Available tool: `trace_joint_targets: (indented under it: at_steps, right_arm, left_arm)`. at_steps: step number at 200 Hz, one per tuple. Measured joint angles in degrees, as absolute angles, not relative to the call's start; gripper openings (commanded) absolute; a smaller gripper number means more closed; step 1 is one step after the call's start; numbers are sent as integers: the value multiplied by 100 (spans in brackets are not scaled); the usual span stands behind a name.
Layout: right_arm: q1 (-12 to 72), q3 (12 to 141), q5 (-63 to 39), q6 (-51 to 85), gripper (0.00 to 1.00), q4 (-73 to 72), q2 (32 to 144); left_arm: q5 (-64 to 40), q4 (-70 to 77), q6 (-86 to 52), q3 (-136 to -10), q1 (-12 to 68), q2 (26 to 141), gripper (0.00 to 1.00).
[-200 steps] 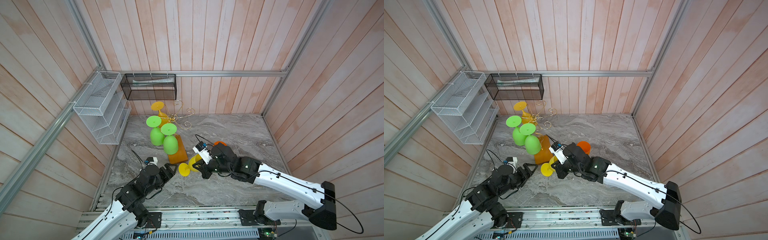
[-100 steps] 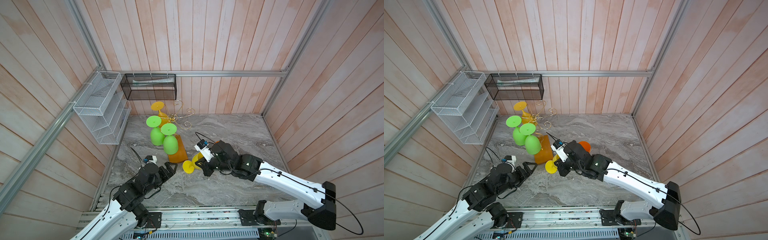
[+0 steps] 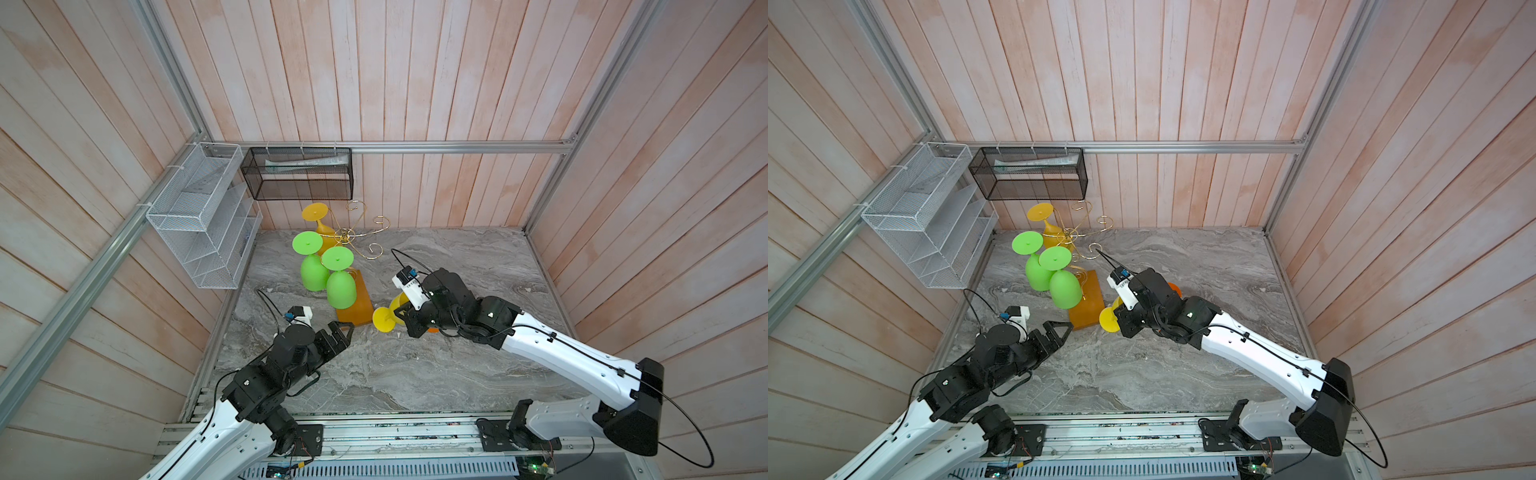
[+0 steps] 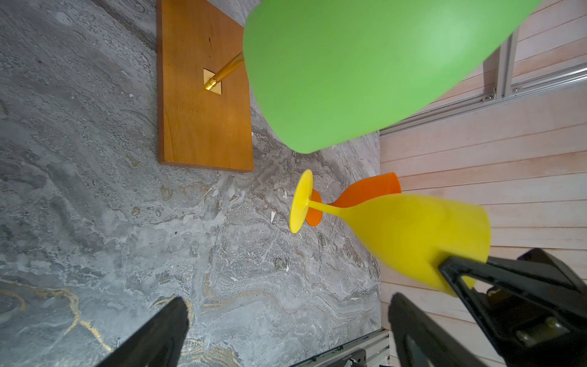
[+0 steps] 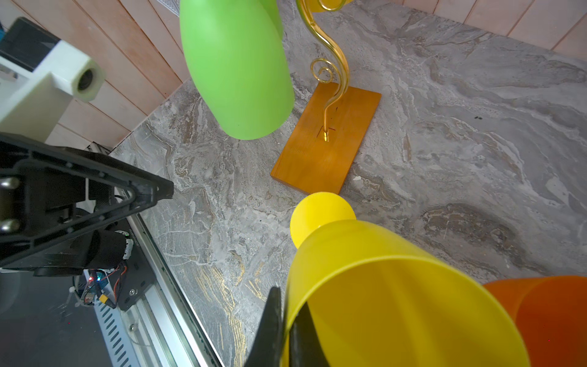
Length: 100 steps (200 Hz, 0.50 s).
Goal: Take the wine glass off the wine glass rack
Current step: Pick up the wine glass from the wine glass rack.
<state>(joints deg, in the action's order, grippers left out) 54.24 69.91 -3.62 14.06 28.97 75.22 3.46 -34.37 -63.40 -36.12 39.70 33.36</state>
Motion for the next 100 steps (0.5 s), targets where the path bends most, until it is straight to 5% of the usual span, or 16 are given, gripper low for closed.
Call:
trace_joint_targets:
  at_steps: [100]
  right_arm:
    - [4287,7955,-224,1103,0,2873,8243]
  left_arm:
    - [349,-3527,-6165,-3638,3970,3332,100]
